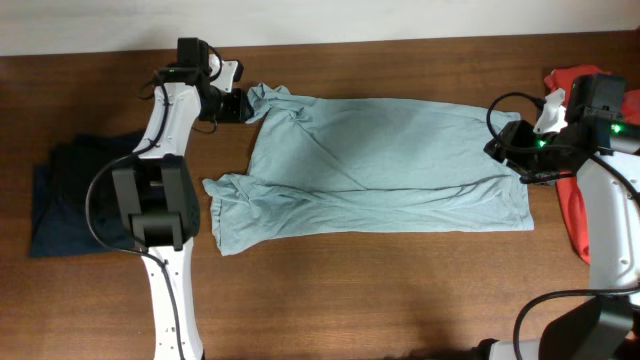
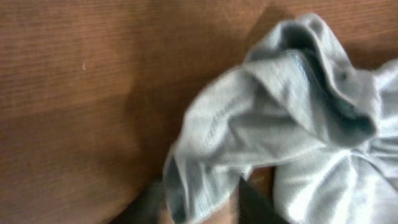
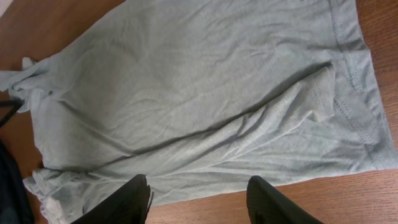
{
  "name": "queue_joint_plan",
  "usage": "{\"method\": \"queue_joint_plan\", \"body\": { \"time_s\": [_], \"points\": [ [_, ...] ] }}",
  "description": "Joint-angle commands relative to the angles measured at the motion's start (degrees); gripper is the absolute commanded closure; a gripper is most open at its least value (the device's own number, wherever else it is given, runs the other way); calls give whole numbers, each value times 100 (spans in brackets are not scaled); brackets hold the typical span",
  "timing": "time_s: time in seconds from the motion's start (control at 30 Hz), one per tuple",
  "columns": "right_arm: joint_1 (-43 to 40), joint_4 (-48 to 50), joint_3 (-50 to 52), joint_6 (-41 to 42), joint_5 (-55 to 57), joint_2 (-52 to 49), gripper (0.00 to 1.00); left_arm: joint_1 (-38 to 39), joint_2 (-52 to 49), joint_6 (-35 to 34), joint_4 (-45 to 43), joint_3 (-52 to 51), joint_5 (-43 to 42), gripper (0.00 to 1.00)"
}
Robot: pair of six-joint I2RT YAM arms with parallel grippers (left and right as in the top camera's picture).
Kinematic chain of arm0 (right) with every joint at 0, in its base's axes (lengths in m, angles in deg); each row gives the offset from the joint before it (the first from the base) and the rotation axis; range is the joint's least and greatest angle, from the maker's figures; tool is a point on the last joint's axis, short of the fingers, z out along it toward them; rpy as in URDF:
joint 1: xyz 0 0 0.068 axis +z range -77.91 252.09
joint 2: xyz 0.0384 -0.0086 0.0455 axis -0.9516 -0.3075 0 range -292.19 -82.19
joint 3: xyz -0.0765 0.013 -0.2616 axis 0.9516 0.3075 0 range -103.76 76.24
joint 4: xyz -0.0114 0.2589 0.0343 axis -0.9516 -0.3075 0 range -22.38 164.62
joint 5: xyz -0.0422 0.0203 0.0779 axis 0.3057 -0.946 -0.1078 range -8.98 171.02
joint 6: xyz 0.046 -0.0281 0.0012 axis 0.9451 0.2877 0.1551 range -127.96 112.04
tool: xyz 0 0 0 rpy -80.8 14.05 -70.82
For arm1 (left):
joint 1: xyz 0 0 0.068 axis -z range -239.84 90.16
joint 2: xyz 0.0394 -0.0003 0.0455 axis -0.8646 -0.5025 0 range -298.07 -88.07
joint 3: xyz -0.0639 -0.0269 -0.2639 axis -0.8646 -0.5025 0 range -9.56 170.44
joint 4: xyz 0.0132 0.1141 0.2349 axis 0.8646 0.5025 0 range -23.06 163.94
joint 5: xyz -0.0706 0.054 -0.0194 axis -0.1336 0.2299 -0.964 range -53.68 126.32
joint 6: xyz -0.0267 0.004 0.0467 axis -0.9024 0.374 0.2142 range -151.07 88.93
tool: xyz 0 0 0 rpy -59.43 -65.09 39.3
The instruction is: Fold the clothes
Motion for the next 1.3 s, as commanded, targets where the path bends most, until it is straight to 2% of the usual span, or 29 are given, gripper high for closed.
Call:
{"method": "queue_joint_plan", "body": {
  "time_s": [0.0, 0.17, 0.4, 0.6, 1.0, 1.1, 1.27],
  "points": [
    [26, -48, -74, -61, 114, 59, 44, -4, -256, -11, -149, -9, 201, 99],
    [26, -83, -74, -61, 157, 59, 45, -24, -122, -9, -2, 238, 922, 99],
    [26, -103, -74, -59, 155, 59, 45, -46, 188, 0, 479, 1185, 1738, 99],
    [26, -105, -74, -61, 155, 59, 44, -31, 337, 125, 603, 1965, 1792, 99],
    [26, -48, -74, -57, 302, 59, 44, 144, 337, 514, 551, 2745, 1792, 99],
    [26, 160, -74, -57, 321, 24, 38, 186, 337, 514, 531, 2861, 1790, 99],
    [24, 944, -74, -63, 332, -299, 43, 269, 337, 514, 608, 2868, 1792, 99]
  ]
}}
